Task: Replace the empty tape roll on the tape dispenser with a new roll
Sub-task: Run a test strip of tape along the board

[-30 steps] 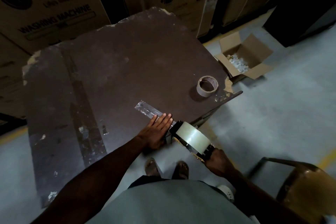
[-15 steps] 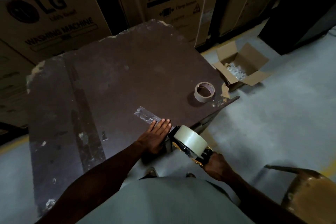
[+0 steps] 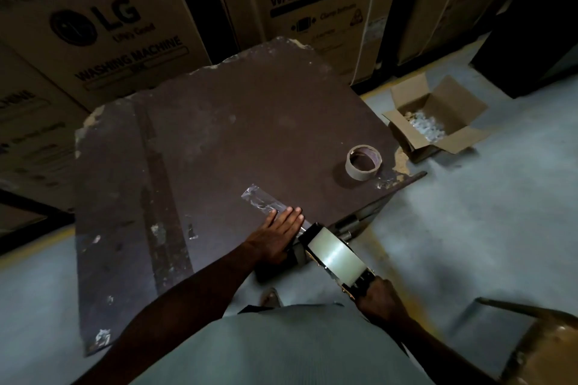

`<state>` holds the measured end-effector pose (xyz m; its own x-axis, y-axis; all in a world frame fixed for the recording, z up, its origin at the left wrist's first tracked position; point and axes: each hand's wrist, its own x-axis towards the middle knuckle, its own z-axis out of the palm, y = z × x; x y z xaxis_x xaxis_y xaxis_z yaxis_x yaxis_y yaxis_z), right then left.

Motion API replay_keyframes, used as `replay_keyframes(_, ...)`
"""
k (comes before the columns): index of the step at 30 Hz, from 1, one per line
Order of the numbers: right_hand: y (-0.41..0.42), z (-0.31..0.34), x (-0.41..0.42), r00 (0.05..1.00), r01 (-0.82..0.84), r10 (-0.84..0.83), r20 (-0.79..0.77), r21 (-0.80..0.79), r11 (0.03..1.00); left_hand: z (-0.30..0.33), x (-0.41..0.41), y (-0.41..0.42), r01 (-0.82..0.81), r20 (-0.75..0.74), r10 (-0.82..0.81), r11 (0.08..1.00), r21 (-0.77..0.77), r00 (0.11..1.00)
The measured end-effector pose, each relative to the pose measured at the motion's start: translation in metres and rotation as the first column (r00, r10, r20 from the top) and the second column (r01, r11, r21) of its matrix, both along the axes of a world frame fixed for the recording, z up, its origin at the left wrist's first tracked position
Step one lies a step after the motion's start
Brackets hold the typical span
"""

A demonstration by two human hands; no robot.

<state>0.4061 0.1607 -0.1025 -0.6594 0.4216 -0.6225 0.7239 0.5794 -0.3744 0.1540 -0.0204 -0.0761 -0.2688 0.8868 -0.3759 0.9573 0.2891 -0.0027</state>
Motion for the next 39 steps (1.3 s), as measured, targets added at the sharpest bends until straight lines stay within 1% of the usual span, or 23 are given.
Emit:
replay_keyframes(4,0.005,-0.005,0.001,0.999,-0.035,0.035,0.004,-0.008,0.999,-0.001,0.002,0.000,-0.016,0.011,0.015,0.998,0.061,1.000)
replay_keyframes(5,0.005,-0.002,-0.003,0.998,-0.069,0.069,0.008,-0.006,0.998,-0.003,0.002,0.000,-0.016,0.016,0.015,0.998,0.065,1.000)
replay_keyframes(7,0.002,0.002,-0.010,0.981,-0.194,0.194,0.005,0.035,0.980,-0.003,0.002,-0.001,-0.023,0.037,0.021,0.998,0.059,0.999)
replay_keyframes(8,0.000,0.006,-0.013,0.977,-0.213,0.213,0.003,0.040,0.976,-0.003,0.002,-0.001,-0.029,0.047,0.027,0.998,0.050,0.999)
replay_keyframes(12,0.000,0.015,-0.020,0.993,-0.116,0.116,-0.014,0.000,0.993,-0.002,0.001,0.001,-0.028,0.070,0.026,0.999,0.025,0.997)
replay_keyframes(15,0.001,0.018,-0.011,0.990,-0.140,0.140,-0.014,0.023,0.990,-0.003,0.002,0.000,-0.034,0.073,0.032,0.999,0.019,0.997)
replay_keyframes(17,0.002,0.015,-0.001,0.994,-0.105,0.105,-0.002,0.018,0.994,-0.005,0.000,0.000,-0.042,0.062,0.040,0.999,0.033,0.997)
replay_keyframes(19,0.004,0.014,0.008,0.993,-0.115,0.115,-0.005,0.032,0.993,-0.004,0.002,0.001,-0.032,0.059,0.030,0.999,0.038,0.998)
replay_keyframes(21,0.004,0.025,0.006,0.995,-0.098,0.098,-0.006,-0.022,0.995,-0.005,0.002,0.000,-0.027,0.073,0.025,0.999,0.029,0.997)
replay_keyframes(22,0.003,0.031,0.005,0.998,-0.063,0.063,-0.001,-0.062,0.996,-0.006,0.003,0.000,-0.030,0.061,0.027,0.999,0.041,0.998)
replay_keyframes(23,0.002,0.033,0.005,1.000,0.010,-0.013,-0.021,-0.137,0.991,-0.006,0.004,0.000,-0.038,0.043,0.036,0.999,0.040,0.998)
replay_keyframes(24,0.003,0.033,0.006,0.994,0.102,-0.111,-0.024,-0.239,0.966,-0.007,0.005,0.001,-0.049,0.030,0.048,0.998,0.036,0.998)
replay_keyframes(25,0.005,0.033,0.010,0.976,0.205,-0.218,-0.002,-0.332,0.921,-0.009,0.008,0.001,-0.063,0.028,0.062,0.997,0.041,0.998)
replay_keyframes(26,0.007,0.036,0.014,0.956,0.280,-0.292,0.031,-0.387,0.878,-0.011,0.011,0.001,-0.074,0.026,0.073,0.996,0.053,0.997)
replay_keyframes(28,0.011,0.042,0.018,0.913,0.390,-0.398,0.093,-0.488,0.781,-0.012,0.019,0.001,-0.096,0.013,0.095,0.993,0.065,0.995)
replay_keyframes(29,0.013,0.046,0.017,0.900,0.413,-0.421,0.114,-0.534,0.738,-0.012,0.022,0.001,-0.109,0.013,0.108,0.992,0.071,0.994)
replay_keyframes(32,0.017,0.064,0.011,0.897,0.390,-0.427,0.115,-0.659,0.643,-0.010,0.028,0.001,-0.149,0.023,0.148,0.987,0.066,0.989)
replay_keyframes(36,0.023,0.078,-0.006,0.893,0.354,-0.441,0.089,-0.744,0.567,-0.003,0.034,-0.001,-0.202,0.050,0.198,0.977,0.070,0.979)
replay_keyframes(39,0.025,0.092,-0.029,0.884,0.361,-0.449,0.131,-0.800,0.478,0.000,0.032,-0.006,-0.213,0.062,0.208,0.974,0.082,0.976)
